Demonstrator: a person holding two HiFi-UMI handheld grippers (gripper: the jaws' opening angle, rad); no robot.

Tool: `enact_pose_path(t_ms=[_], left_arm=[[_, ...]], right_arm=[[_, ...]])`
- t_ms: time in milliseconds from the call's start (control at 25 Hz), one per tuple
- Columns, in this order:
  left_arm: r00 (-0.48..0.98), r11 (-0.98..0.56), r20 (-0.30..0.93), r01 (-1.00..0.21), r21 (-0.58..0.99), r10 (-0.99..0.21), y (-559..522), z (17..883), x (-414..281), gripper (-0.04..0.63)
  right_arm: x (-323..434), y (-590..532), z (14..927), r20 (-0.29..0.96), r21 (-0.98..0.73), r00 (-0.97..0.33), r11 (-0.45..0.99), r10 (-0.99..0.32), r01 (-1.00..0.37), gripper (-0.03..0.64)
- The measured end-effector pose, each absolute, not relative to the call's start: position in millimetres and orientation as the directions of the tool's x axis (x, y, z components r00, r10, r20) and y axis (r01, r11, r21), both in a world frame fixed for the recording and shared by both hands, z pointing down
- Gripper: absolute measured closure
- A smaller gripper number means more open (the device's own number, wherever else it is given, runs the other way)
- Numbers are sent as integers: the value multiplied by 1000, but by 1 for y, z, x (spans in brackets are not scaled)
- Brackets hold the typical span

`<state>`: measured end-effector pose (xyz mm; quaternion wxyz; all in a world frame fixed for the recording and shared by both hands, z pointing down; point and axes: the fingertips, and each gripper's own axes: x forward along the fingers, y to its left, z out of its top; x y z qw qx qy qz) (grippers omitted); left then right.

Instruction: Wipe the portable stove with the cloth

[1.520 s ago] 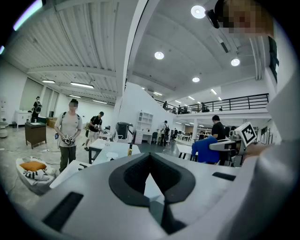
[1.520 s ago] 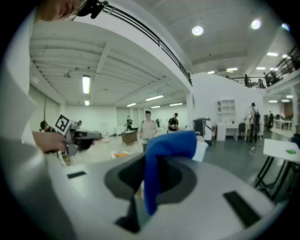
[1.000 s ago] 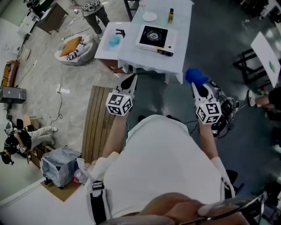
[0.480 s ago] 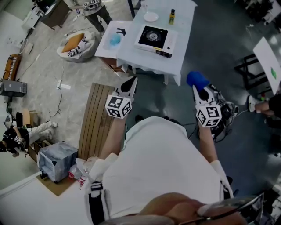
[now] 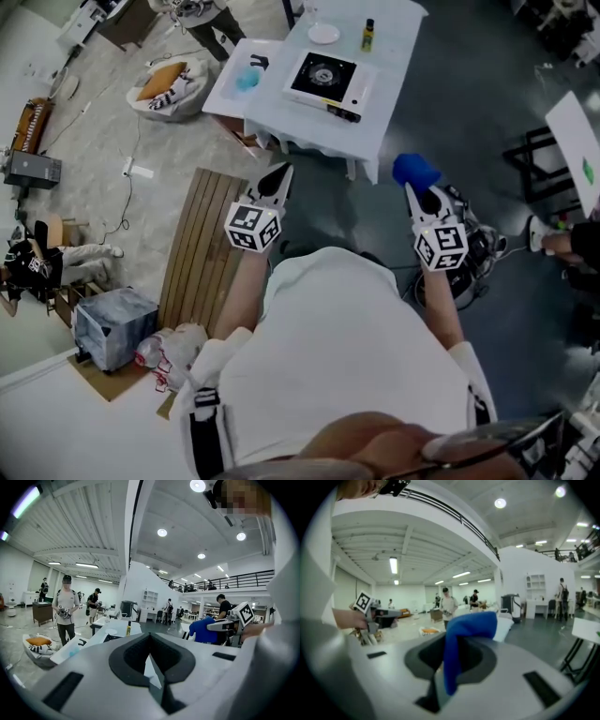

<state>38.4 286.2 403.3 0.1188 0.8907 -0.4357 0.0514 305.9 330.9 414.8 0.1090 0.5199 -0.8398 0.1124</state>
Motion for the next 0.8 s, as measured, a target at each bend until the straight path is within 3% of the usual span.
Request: enact_pose_path(t_ms=[800], left_arm=[[633,-611,244,-773,169,-734,216,430,37,565]], right_arm=[[300,270,442,359,-106,-410,400,-838,-910,543]])
